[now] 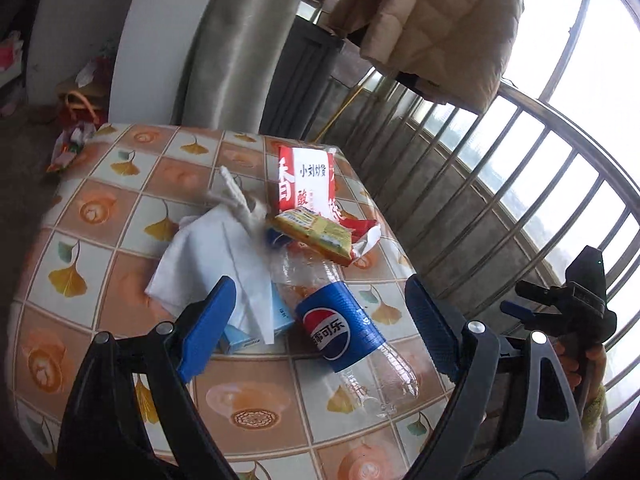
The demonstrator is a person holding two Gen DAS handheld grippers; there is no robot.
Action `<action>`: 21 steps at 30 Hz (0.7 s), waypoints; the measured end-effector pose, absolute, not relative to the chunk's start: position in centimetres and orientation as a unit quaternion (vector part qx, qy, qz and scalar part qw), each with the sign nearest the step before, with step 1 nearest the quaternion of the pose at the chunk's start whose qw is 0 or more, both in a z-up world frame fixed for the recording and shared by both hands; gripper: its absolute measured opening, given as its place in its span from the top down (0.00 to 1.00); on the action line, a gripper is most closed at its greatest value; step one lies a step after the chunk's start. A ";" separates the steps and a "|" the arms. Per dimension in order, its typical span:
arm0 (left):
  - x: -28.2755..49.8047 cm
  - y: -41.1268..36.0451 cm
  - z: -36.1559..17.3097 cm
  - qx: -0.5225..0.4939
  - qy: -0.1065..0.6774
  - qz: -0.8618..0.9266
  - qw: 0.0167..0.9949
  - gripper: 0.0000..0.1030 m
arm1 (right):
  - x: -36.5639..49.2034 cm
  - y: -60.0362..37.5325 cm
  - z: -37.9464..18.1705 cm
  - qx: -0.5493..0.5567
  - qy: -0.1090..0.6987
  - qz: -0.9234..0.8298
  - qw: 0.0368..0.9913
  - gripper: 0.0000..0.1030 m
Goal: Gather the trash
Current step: 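Grasp the red-and-white snack bag with the right tool while the left tool grasps the yellow packet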
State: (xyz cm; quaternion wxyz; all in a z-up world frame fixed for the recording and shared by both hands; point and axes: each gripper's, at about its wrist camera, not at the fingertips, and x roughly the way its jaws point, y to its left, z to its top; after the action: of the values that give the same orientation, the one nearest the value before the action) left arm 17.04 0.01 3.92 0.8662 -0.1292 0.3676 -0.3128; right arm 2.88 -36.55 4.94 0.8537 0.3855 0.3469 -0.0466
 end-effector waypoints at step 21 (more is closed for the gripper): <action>29.7 -3.0 -4.1 -0.357 0.503 -0.325 0.717 0.56 | 18.6 -37.0 -2.9 0.528 0.378 -0.051 0.758 0.27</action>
State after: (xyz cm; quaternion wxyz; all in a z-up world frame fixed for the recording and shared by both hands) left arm 29.71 -3.04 -4.07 0.7170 -0.3566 0.5032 -0.3248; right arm 18.57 -36.97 -2.89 0.7585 0.5281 0.3784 -0.0514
